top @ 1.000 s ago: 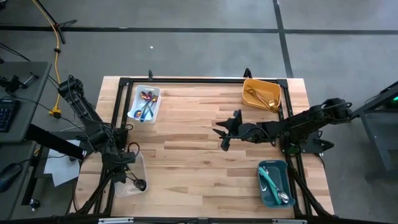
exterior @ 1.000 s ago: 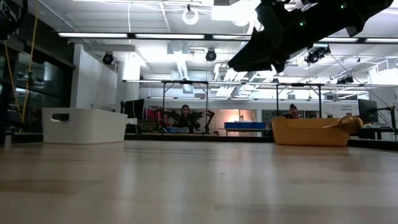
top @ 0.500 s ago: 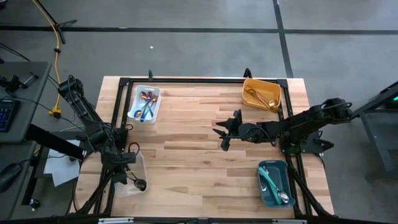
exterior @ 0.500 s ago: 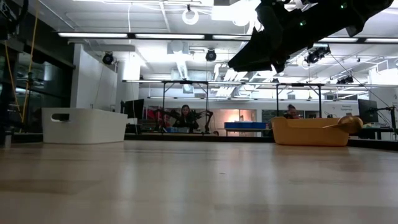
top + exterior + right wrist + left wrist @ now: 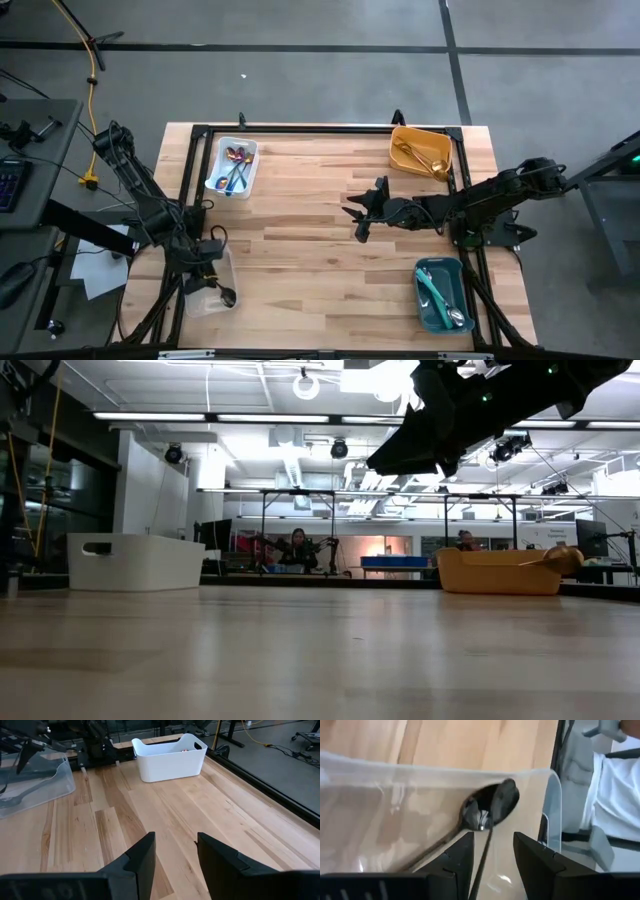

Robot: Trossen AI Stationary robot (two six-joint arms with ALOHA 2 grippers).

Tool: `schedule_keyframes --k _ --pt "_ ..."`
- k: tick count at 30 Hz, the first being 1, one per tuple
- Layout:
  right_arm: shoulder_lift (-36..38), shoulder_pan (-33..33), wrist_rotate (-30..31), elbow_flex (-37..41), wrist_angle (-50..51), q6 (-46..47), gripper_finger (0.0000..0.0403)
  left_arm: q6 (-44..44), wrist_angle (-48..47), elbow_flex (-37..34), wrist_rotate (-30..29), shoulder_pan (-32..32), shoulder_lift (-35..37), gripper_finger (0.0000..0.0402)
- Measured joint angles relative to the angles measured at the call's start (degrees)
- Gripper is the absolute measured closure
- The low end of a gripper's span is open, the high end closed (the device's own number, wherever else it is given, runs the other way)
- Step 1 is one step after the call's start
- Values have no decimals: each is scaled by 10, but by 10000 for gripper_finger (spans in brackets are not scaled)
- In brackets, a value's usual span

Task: Sort silverware by color (type)
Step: Put the black spoon into the transparent bin, then return to Home Position

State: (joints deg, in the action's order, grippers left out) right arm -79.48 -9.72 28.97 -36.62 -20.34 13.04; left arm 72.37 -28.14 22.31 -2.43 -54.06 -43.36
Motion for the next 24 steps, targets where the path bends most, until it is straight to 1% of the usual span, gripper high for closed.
schedule_keyframes --k 3,7,12,17,20,24 --pt "0 0 0 0 0 0 263 -6 22 0 -8 0 -6 270" --pt "0 0 0 0 0 0 263 -6 54 0 1 -8 -13 270" --pt "0 0 0 0 4 3 263 -28 27 0 -22 -18 -36 270" --pt "0 0 0 0 4 4 263 -55 29 0 -52 -19 -67 270" --pt "0 0 0 0 4 5 263 -56 37 0 -47 -19 -77 270" --pt "0 0 0 0 4 5 263 -56 37 11 -22 -19 -71 271"
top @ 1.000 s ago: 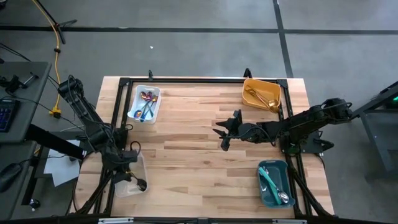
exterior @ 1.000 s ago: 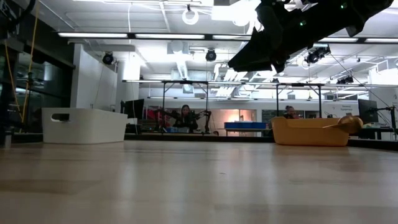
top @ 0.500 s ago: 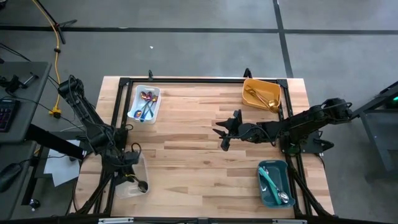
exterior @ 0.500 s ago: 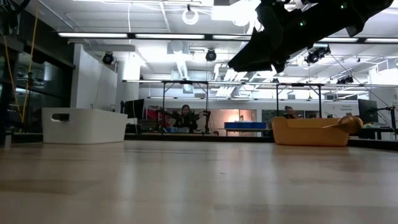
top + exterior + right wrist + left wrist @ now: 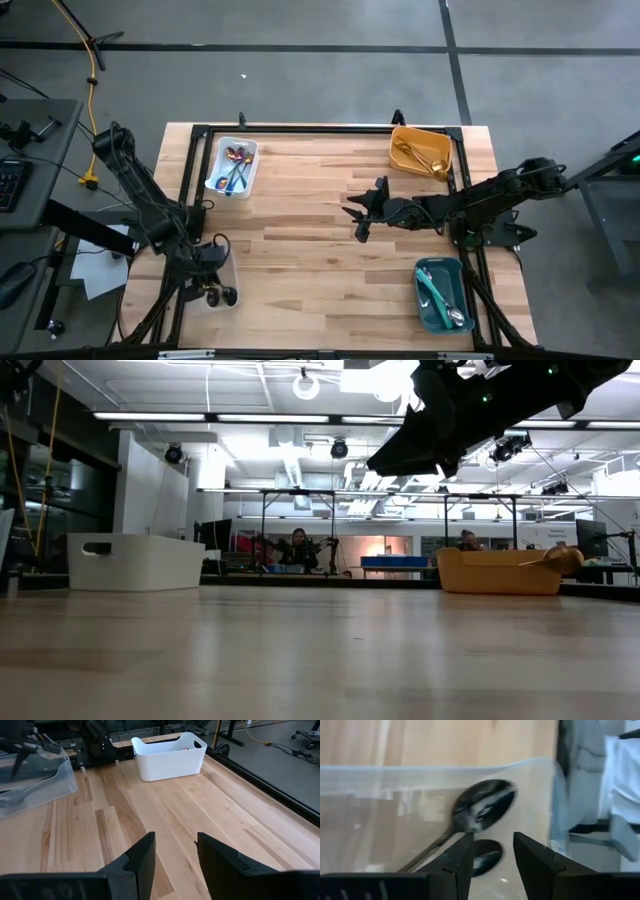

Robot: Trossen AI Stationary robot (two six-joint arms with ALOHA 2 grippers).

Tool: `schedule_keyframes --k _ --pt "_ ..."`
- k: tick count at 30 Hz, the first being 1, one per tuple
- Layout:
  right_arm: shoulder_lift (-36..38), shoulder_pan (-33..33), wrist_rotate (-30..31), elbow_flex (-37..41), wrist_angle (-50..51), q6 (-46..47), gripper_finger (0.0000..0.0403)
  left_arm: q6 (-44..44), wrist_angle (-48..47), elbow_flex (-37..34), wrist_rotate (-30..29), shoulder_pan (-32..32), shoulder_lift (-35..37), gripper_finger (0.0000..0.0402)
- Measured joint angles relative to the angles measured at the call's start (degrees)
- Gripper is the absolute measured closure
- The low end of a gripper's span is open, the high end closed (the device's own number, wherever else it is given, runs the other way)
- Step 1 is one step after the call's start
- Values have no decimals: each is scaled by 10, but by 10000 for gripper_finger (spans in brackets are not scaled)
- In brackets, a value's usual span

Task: Sort silverware by color (type)
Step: Return to Home Position

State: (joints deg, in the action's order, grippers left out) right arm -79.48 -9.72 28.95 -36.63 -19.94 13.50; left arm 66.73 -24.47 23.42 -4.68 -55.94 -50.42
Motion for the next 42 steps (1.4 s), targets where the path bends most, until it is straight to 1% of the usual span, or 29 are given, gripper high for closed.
schedule_keyframes --k 3,6,8,10,13,16,17,19,20,21,22,24,27,31,33,34,36,42 --pt "0 0 0 0 -2 0 263 -13 -7 22 -4 0 15 271" --pt "0 0 0 0 -7 -1 263 -38 -24 48 -27 6 29 271" --pt "0 0 0 0 -9 -5 263 -64 -37 71 -52 16 39 271" --pt "0 3 0 0 -10 -5 263 -108 -44 95 -90 29 47 271" --pt "0 9 0 0 -12 -5 263 -216 -42 131 -179 50 58 271" --pt "0 17 0 0 -13 -5 263 -359 -2 152 -308 75 63 271" --pt "0 19 0 0 -14 -5 263 -411 22 152 -337 87 63 271" --pt "0 23 0 0 -16 -5 263 -513 64 152 -357 123 62 271" --pt "0 26 0 0 -18 -5 263 -550 93 146 -354 147 61 271" --pt "0 28 0 0 -18 -5 263 -581 130 135 -336 174 59 271" --pt "0 31 0 0 -19 -5 263 -605 169 119 -306 204 59 271" --pt "0 35 -1 0 -23 -7 263 -634 253 73 -222 268 57 271" --pt "0 39 -14 0 -27 -9 263 -643 400 -13 -108 364 48 271" --pt "0 41 -38 0 -43 -29 263 -646 604 -119 -25 472 23 271" --pt "0 41 -43 0 -51 -41 263 -649 698 -156 5 508 12 271" --pt "0 41 -48 0 -56 -47 263 -651 734 -169 20 521 9 271" --pt "0 41 -53 0 -66 -61 263 -651 784 -186 28 534 4 271" --pt "0 41 -54 0 -104 -84 263 -667 800 -189 27 535 4 271"
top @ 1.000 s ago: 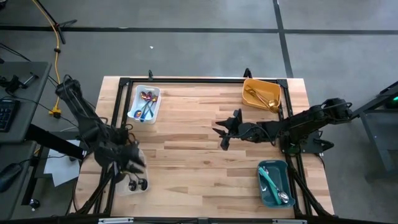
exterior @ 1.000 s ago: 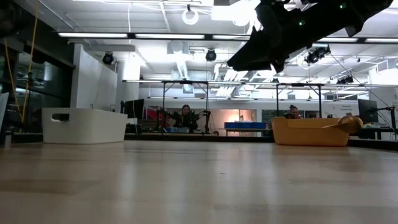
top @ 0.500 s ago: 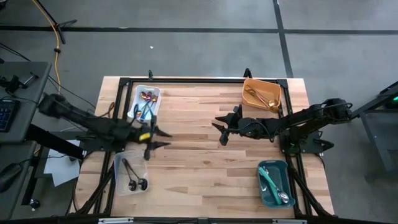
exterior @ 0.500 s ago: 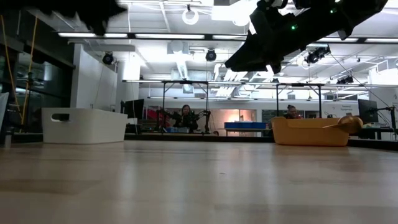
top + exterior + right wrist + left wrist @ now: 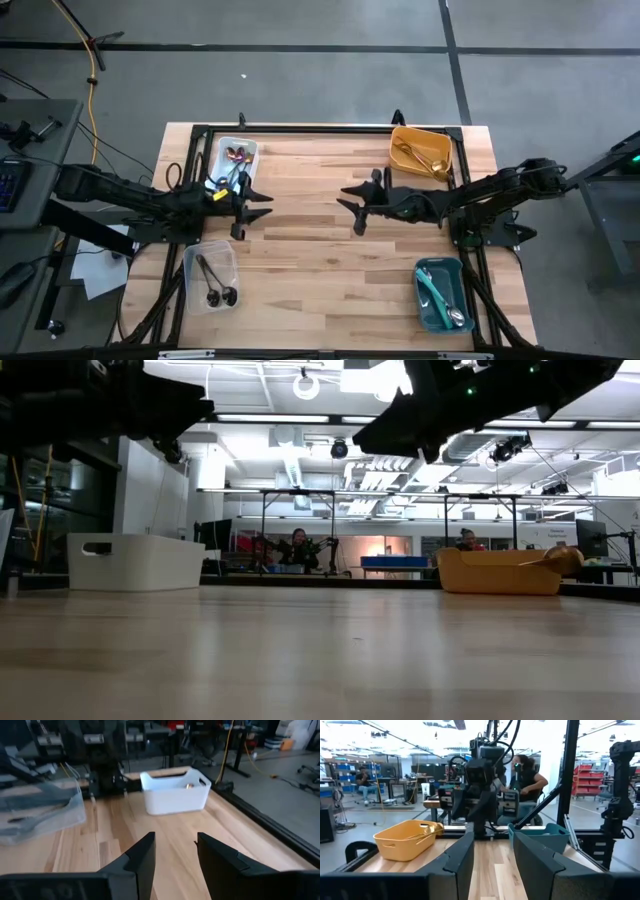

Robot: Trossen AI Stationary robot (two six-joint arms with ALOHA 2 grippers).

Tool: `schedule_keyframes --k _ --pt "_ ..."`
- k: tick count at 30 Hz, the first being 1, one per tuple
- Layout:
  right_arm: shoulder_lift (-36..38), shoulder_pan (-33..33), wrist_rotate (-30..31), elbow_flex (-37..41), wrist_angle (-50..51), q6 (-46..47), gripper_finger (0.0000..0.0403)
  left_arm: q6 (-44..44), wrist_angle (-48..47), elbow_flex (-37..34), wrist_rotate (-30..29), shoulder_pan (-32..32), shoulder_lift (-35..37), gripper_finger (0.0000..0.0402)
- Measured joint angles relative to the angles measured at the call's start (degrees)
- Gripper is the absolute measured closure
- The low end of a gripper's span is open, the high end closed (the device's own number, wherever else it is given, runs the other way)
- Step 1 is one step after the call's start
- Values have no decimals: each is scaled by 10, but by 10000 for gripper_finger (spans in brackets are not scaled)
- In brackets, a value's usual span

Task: Sort silverware by color (type)
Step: Return to Home Position

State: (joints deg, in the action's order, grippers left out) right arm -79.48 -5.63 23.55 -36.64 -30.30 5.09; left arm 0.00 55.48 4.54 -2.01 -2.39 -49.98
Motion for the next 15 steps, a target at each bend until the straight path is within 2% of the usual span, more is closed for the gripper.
schedule_keyframes --k 7,15 --pt "0 0 0 0 -40 0 263 24 2 0 -1 0 4 271" --pt "0 0 0 0 -18 1 263 9 13 10 -1 0 4 271"
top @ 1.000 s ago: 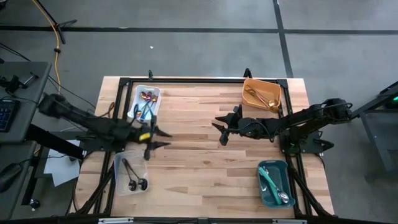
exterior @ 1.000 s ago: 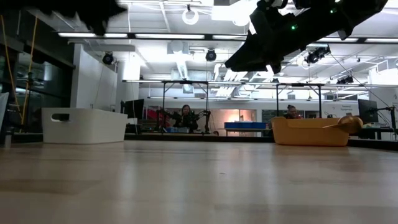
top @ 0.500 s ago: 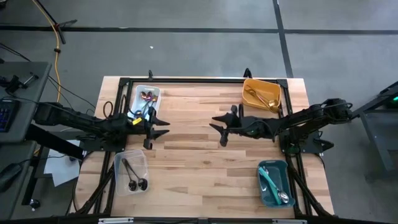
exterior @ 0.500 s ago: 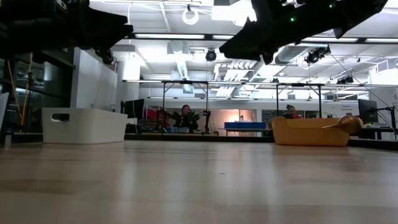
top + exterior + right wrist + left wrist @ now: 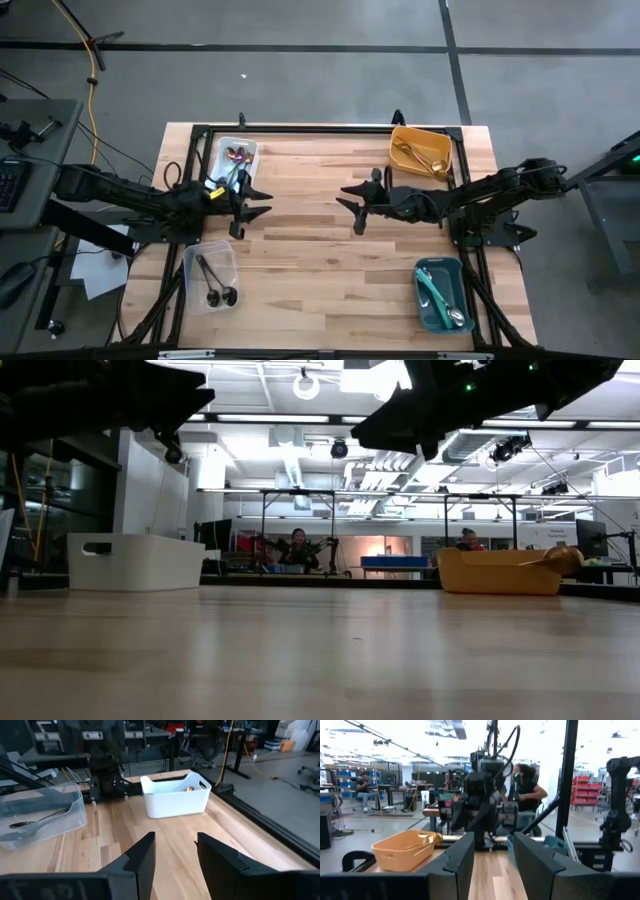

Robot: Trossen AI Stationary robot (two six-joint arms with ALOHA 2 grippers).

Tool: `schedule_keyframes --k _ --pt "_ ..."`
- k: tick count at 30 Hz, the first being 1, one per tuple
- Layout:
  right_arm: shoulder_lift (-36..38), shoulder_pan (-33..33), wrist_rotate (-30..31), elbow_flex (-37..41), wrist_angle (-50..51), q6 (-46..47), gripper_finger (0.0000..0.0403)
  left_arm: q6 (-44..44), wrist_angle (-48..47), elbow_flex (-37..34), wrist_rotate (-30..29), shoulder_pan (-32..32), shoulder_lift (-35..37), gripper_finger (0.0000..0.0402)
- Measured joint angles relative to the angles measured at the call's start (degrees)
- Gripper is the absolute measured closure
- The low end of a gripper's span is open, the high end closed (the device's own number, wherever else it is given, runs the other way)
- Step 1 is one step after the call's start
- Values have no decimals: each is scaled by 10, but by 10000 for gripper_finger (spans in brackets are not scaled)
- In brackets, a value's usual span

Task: Sort silverware by color (type)
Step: Return to Home Position

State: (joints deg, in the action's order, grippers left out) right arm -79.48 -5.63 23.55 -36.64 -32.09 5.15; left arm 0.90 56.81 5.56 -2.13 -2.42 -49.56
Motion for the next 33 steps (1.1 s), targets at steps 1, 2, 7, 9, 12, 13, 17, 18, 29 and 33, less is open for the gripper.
schedule_keyframes --k 1,2,7,9,12,13,17,18,29,33 --pt "0 0 0 0 5 5 263 3 0 5 0 0 0 271" --pt "0 0 0 0 9 11 263 5 0 9 1 0 0 271" --pt "0 0 0 0 32 53 263 8 -20 22 3 0 -1 271" --pt "0 1 4 0 36 53 263 7 -20 22 3 0 0 271" --pt "0 4 6 0 36 52 263 5 -21 22 4 0 0 271" --pt "0 5 7 0 36 54 263 5 -21 22 4 0 0 271" --pt "0 8 7 0 36 53 263 4 -21 22 4 0 0 271" --pt "0 8 8 0 35 53 263 4 -21 22 4 0 0 271" --pt "0 8 8 0 27 53 263 4 -21 22 1 0 0 271" --pt "0 8 8 0 27 53 263 4 -21 22 1 0 0 271"
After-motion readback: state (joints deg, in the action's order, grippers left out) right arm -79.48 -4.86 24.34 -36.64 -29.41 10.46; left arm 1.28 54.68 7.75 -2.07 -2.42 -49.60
